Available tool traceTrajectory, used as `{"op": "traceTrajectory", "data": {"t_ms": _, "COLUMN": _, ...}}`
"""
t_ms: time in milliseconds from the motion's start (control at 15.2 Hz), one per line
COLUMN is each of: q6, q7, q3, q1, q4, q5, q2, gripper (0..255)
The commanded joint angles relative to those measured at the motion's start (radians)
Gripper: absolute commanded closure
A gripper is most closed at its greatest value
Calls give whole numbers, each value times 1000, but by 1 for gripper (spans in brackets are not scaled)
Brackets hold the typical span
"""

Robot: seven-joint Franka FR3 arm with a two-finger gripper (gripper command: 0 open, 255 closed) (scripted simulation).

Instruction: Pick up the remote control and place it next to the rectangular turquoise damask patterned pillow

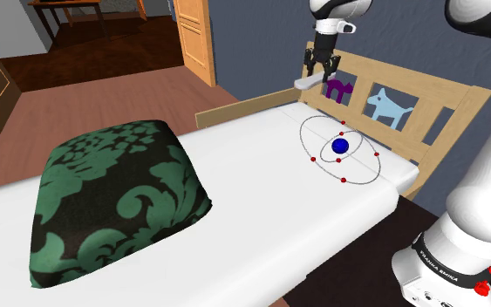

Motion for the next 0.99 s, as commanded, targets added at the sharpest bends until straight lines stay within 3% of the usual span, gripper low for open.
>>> {"op": "traceTrajectory", "data": {"t_ms": 0, "q6": 16, "q7": 27, "q3": 8, "q1": 19, "q4": -60, "q5": -7, "q2": -45, "gripper": 255}}
{"op": "traceTrajectory", "data": {"t_ms": 462, "q6": 75, "q7": 162, "q3": 60, "q1": 99, "q4": -290, "q5": -28, "q2": -219, "gripper": 255}}
{"op": "traceTrajectory", "data": {"t_ms": 924, "q6": 104, "q7": 308, "q3": 133, "q1": 172, "q4": -452, "q5": -30, "q2": -353, "gripper": 255}}
